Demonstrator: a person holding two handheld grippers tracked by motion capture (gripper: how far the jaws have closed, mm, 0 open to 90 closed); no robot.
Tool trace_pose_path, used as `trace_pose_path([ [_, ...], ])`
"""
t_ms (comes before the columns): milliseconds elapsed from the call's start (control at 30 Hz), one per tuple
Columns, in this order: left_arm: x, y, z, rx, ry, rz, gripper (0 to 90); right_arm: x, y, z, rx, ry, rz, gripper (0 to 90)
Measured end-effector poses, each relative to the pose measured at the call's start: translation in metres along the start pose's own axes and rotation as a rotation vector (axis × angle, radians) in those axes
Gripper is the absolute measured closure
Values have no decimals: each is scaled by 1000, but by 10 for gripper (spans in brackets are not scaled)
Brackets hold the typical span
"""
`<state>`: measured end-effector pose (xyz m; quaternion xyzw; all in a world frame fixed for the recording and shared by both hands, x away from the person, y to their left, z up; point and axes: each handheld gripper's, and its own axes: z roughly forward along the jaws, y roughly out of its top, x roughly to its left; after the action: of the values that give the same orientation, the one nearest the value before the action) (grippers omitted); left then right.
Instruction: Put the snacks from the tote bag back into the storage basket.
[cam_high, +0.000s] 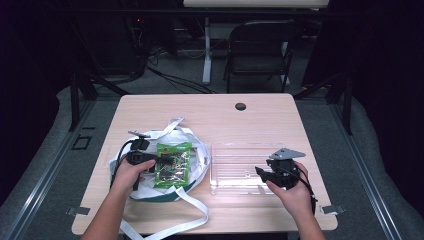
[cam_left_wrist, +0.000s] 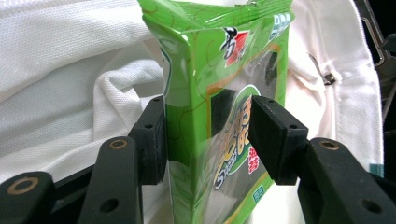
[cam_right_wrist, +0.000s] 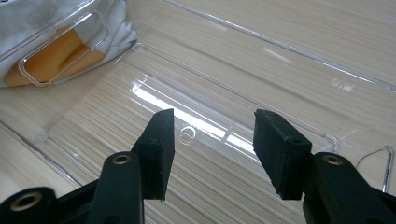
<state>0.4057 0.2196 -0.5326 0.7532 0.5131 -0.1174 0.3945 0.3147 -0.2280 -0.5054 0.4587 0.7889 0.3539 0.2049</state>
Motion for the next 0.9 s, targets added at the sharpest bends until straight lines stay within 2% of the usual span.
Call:
trace_pose_path([
  [67,0,0,-1,-2,-4,2,505,0,0,0,-1,0,1,486],
  [233,-5,1,-5,-2,-2,44,548,0,0,0,1,-4,-3,487],
  [367,-7,1,-9,-1,-19,55,591,0,0,0,-3,-4,-1,487],
  [533,-7,1,-12,2,-35,55,620,-1,0,0,-1,-4,1,487],
  [667,-5,1,-15,8,-49,76,648,-2,-1,0,-1,-3,1,487],
  [900,0,0,-19,-2,-81,66,703,-2,-1,1,4,-4,1,487],
])
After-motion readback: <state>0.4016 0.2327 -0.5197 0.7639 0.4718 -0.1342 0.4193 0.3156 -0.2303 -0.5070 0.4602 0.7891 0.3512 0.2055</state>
